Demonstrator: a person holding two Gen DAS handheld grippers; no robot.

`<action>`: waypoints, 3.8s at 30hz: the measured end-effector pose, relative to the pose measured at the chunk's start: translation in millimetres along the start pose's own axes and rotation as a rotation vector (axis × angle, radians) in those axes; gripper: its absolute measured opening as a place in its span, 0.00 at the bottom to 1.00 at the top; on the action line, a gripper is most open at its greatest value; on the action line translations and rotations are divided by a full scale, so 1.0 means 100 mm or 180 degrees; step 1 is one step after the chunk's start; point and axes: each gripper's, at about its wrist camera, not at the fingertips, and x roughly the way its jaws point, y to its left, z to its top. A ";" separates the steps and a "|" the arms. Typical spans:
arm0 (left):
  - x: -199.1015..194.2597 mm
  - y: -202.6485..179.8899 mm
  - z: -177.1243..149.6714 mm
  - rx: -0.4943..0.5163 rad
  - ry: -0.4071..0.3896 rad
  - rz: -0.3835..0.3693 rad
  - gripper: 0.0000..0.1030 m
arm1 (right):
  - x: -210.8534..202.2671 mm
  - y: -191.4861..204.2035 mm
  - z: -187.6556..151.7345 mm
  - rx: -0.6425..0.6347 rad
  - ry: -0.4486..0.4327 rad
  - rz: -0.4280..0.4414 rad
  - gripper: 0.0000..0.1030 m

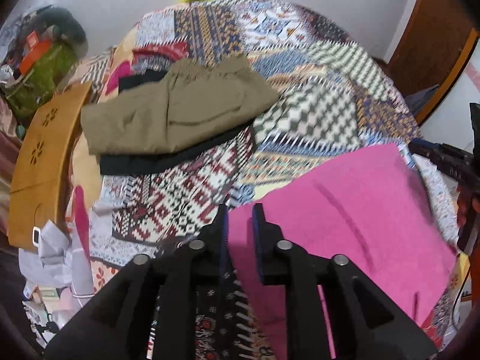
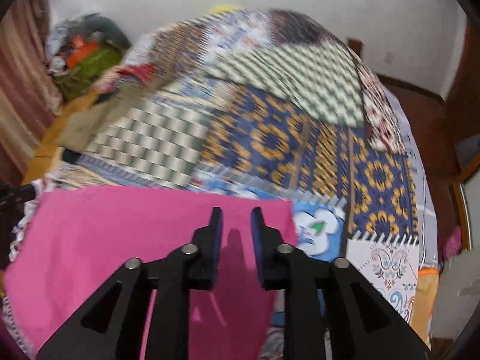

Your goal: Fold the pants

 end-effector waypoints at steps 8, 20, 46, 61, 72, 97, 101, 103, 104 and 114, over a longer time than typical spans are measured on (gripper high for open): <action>-0.15 -0.32 0.20 0.0227 -0.0245 -0.0078 0.48 | -0.16 0.76 0.14 -0.0471 -0.0211 0.0345 0.52; 0.28 -0.54 -0.09 0.0525 0.0111 0.0102 0.69 | 0.35 1.06 -0.23 -0.0538 0.0448 0.0470 0.74; -0.50 -0.59 -0.89 0.0441 -0.0016 0.0297 0.77 | -0.46 0.78 -1.08 -0.0152 0.0360 0.0258 0.79; -0.88 -0.12 -1.22 -0.0164 -0.0029 0.0081 0.77 | -0.46 1.64 -1.16 -0.0667 0.0235 0.0394 0.79; -0.79 0.08 -1.43 -0.0761 0.0242 -0.0683 0.77 | -0.34 1.81 -1.00 -0.0612 0.0361 0.0533 0.80; -0.30 -0.27 -0.97 -0.0896 0.0307 -0.0757 0.35 | -0.42 1.19 -1.18 -0.0335 0.0216 0.0527 0.79; -0.41 -0.35 -0.91 -0.0687 0.0071 -0.0475 0.25 | -0.43 1.19 -1.18 -0.0338 0.0228 0.0501 0.78; -0.48 -0.37 -0.92 -0.0591 -0.0052 -0.0352 0.24 | -0.44 1.18 -1.17 -0.0328 0.0242 0.0504 0.78; -0.54 -0.36 -0.93 -0.0555 -0.0133 -0.0252 0.24 | -0.46 1.18 -1.17 -0.0333 0.0239 0.0533 0.78; -0.92 -0.19 -1.03 -0.0253 -0.0512 0.0705 0.23 | -0.59 0.92 -1.31 -0.0117 0.0194 0.0540 0.76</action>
